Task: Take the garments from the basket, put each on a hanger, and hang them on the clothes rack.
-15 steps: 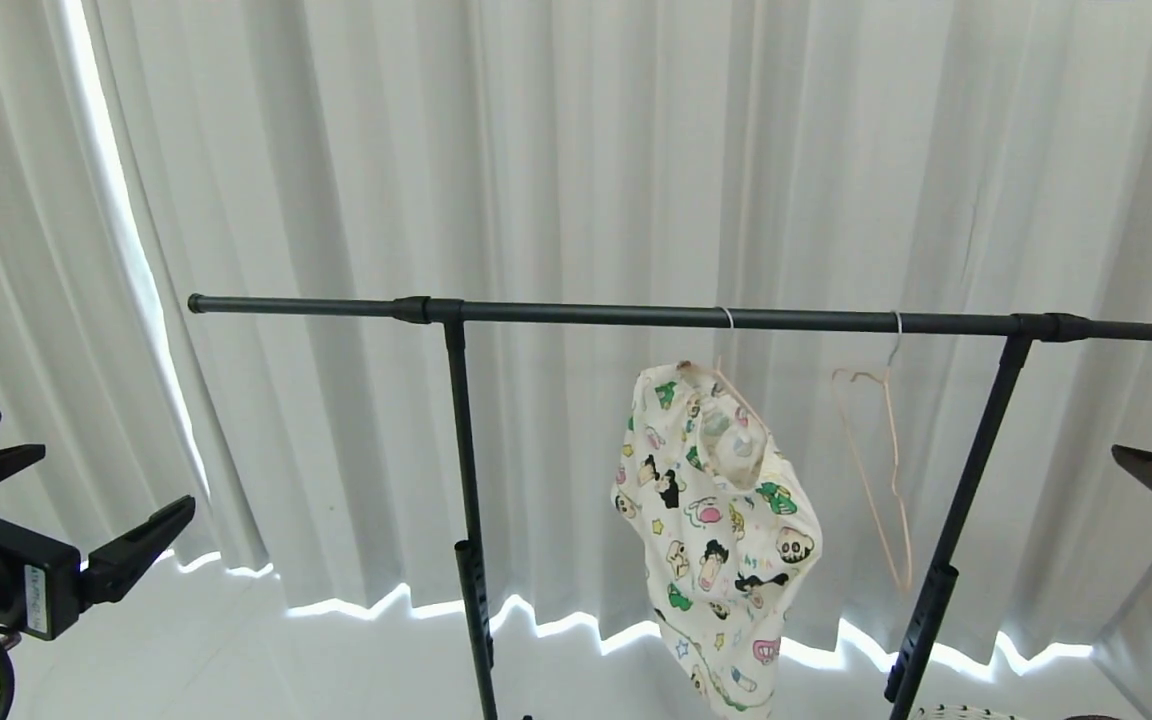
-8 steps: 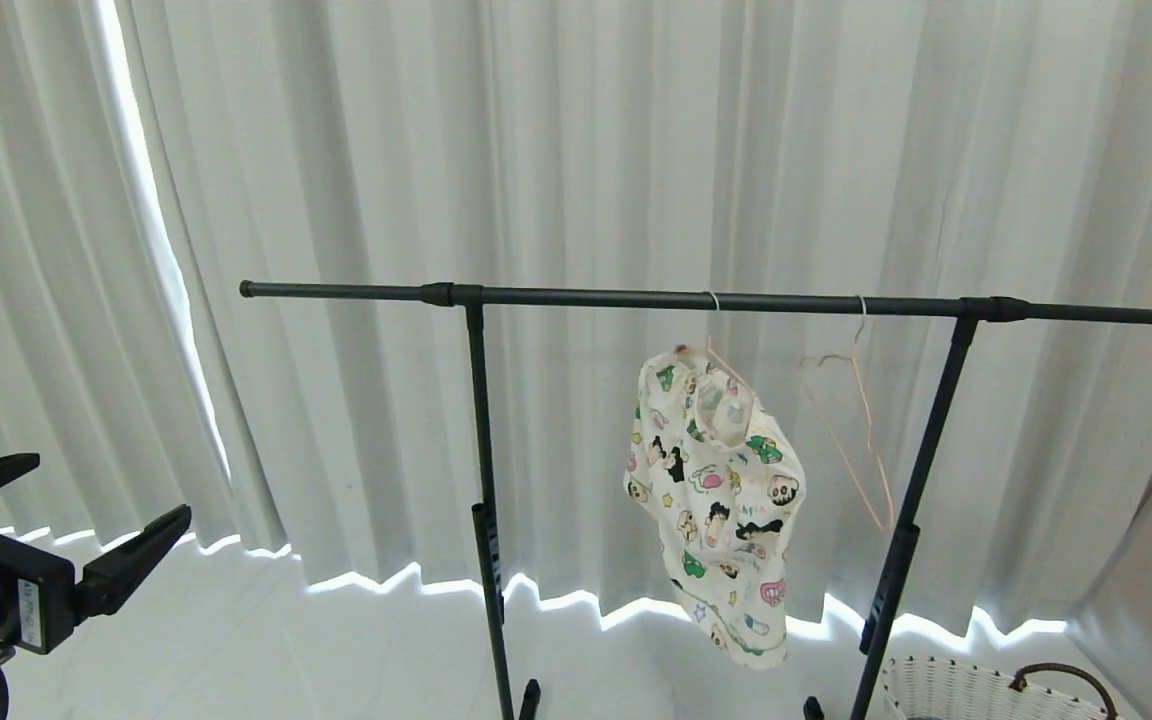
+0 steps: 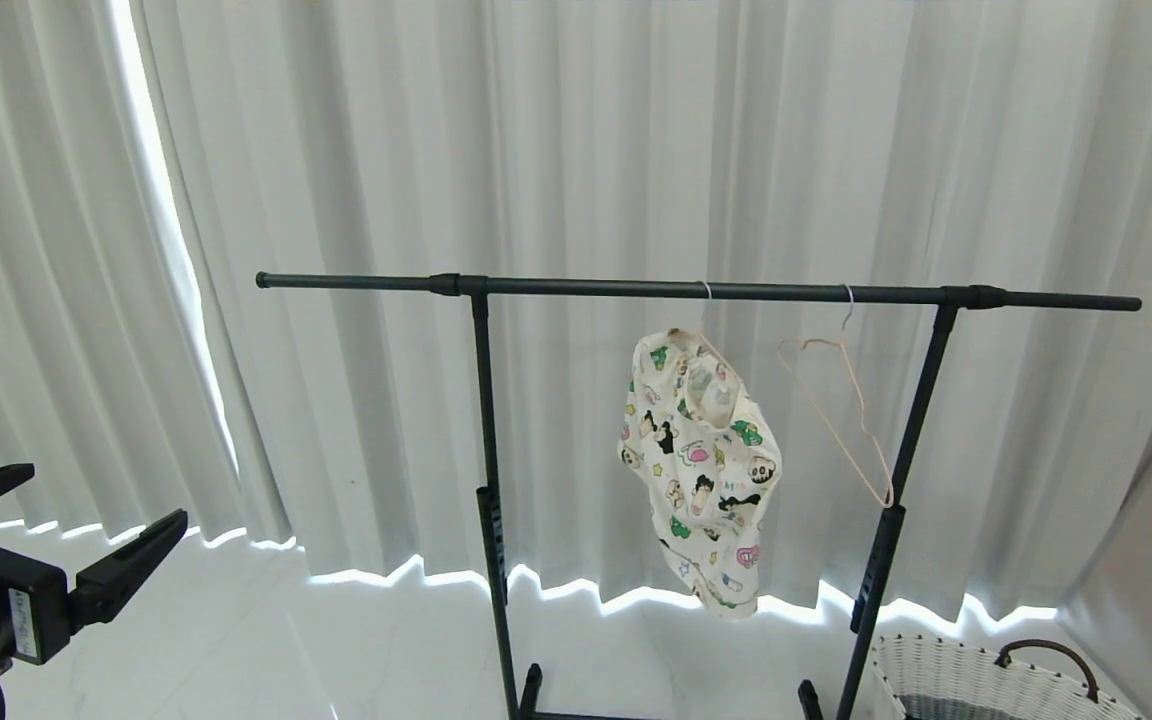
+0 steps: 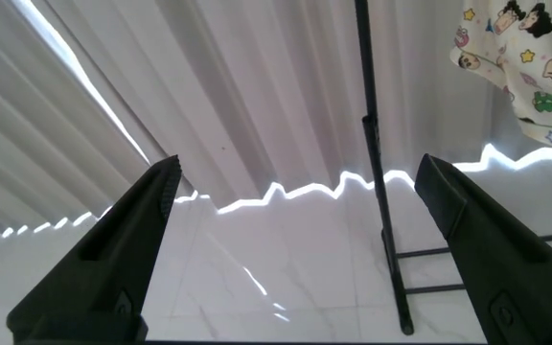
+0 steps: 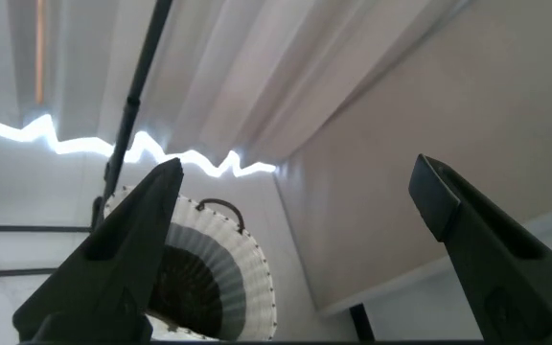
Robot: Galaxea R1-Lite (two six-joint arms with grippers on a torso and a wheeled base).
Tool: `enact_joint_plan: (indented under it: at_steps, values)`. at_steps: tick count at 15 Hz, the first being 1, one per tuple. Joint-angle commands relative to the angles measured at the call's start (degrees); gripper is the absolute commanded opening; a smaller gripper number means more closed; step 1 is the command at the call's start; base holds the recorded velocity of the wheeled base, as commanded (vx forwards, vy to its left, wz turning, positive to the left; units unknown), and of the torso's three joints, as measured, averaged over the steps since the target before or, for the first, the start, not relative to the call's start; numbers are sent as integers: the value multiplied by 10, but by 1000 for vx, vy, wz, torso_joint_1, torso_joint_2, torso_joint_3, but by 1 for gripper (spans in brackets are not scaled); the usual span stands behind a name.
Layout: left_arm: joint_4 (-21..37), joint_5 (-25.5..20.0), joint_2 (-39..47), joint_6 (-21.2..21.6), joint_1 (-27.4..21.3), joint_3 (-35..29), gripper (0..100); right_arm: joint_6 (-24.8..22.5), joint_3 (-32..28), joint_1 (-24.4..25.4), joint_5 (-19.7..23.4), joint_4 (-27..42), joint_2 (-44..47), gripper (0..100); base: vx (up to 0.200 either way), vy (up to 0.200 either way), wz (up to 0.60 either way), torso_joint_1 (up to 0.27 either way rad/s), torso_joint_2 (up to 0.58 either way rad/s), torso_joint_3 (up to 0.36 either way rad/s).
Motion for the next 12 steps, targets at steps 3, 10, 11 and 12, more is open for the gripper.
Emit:
enact_joint_plan:
  at_steps: [3, 10, 11, 12]
  values:
    - [0, 0, -3, -46, -10, 7, 100, 0, 2, -1, 0, 0, 1, 100, 0, 0, 0, -214, 481, 253]
    - [0, 83, -2, -112, -27, 68, 100, 0, 6, -1, 1, 0, 0, 100, 0, 0, 0, -228, 526, 286]
    - [0, 93, -3, -112, -31, 74, 100, 0, 7, -1, 1, 0, 0, 100, 0, 0, 0, -217, 510, 286]
    - [0, 96, -3, -112, -35, 75, 100, 0, 16, -1, 1, -1, 0, 100, 0, 0, 0, -212, 500, 281]
